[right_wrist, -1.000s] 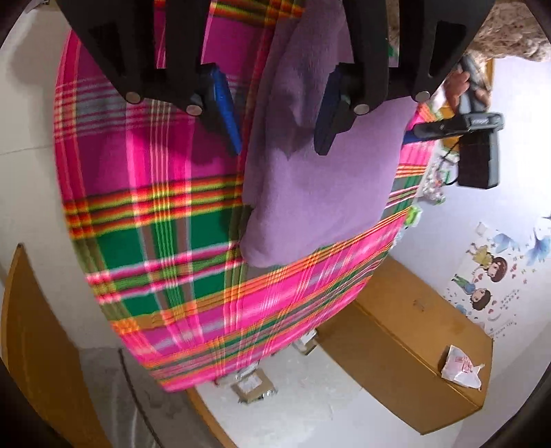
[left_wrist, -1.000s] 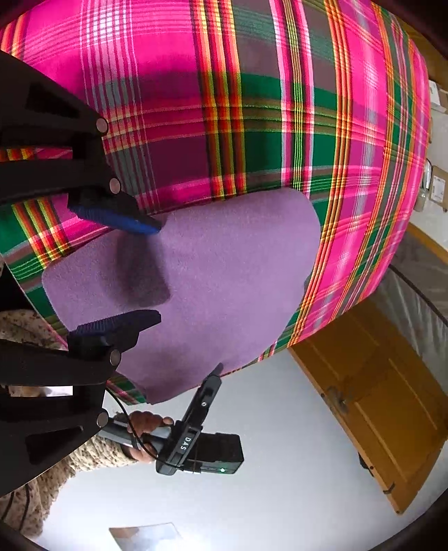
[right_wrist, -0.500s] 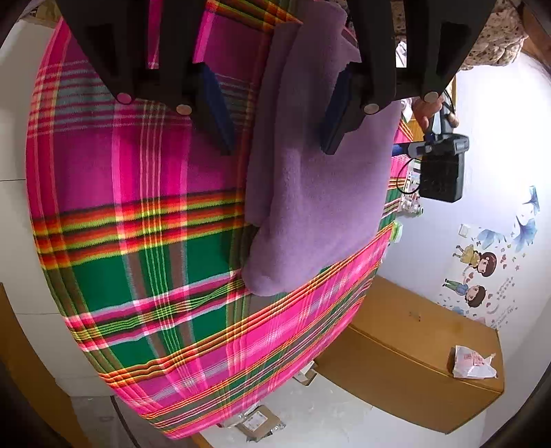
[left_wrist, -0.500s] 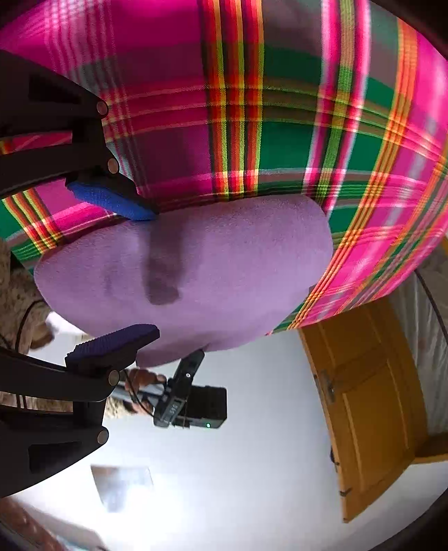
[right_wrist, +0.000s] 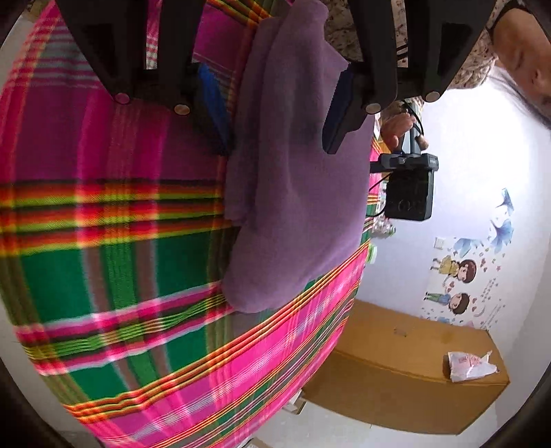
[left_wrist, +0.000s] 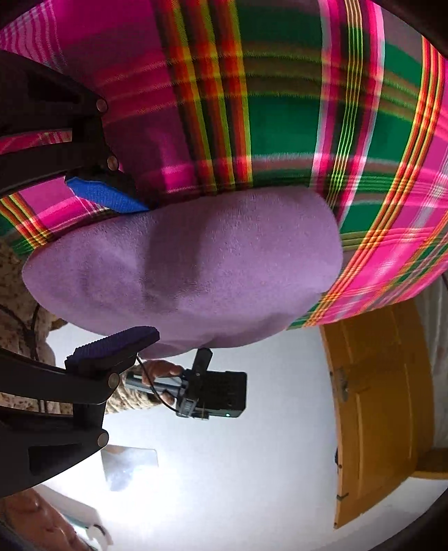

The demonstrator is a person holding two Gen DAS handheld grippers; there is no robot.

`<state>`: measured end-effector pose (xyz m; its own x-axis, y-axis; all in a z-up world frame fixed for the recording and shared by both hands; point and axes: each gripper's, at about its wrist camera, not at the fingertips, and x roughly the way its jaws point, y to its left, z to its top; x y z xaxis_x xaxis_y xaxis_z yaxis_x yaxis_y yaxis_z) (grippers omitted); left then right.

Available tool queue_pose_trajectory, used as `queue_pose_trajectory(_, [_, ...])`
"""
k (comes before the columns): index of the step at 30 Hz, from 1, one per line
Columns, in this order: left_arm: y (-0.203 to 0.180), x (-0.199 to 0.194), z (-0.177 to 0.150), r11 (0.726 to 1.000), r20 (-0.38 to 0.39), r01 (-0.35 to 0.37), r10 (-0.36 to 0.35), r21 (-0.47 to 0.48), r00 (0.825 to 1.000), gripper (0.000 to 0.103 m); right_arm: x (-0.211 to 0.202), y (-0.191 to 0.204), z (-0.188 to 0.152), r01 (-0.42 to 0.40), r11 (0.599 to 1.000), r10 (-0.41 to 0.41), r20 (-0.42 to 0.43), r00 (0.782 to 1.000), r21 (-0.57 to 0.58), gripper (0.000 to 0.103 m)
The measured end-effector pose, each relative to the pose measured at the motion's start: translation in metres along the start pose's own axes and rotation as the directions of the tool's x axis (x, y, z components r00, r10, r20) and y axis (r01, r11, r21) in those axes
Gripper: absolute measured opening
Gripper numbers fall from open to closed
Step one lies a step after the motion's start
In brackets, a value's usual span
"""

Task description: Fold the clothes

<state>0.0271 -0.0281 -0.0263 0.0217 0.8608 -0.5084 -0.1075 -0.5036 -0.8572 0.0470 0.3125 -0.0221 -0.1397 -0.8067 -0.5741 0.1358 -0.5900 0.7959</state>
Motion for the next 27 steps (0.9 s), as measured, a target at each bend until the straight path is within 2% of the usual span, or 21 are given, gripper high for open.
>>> queue_pose_trajectory(4, [-0.001,0.004,0.004,1.0,-0.025,-0.002,0.002,-0.015,1.0,0.067,0.008,0.007,-0.003,-0.007,1.0,0.006,-0.022,1.0,-0.017,0.059])
queue_pose_trajectory(9, [0.001,0.009,0.002,1.0,-0.04,0.004,-0.005,-0.026,0.999,0.067,0.018,0.016,-0.006,-0.016,0.999,0.014,-0.049,0.999,-0.038,0.075])
queue_pose_trajectory(16, [0.01,0.001,0.002,0.999,-0.039,-0.001,-0.001,-0.049,0.999,0.067,0.023,0.023,-0.011,-0.018,0.998,0.015,-0.066,0.998,-0.053,0.078])
queue_pose_trajectory(20, [0.012,-0.003,0.0,0.999,-0.03,-0.005,0.003,-0.051,1.0,0.067,0.022,0.023,-0.014,-0.013,0.999,0.011,-0.055,0.998,-0.042,0.073])
queue_pose_trajectory(22, [0.009,-0.001,0.001,0.999,-0.023,-0.007,0.006,-0.052,1.0,0.067,0.02,0.02,-0.015,-0.011,1.0,0.01,-0.049,0.999,-0.027,0.067])
queue_pose_trajectory(26, [0.006,0.001,0.0,0.999,-0.011,-0.014,0.014,-0.052,1.0,0.066,0.018,0.015,-0.018,0.002,1.0,-0.003,-0.027,1.0,-0.014,0.049])
queue_pose_trajectory(27, [0.006,0.001,0.0,0.998,-0.009,-0.023,0.023,-0.05,1.0,0.062,0.017,0.015,-0.019,0.007,1.0,-0.007,-0.021,1.0,-0.012,0.043])
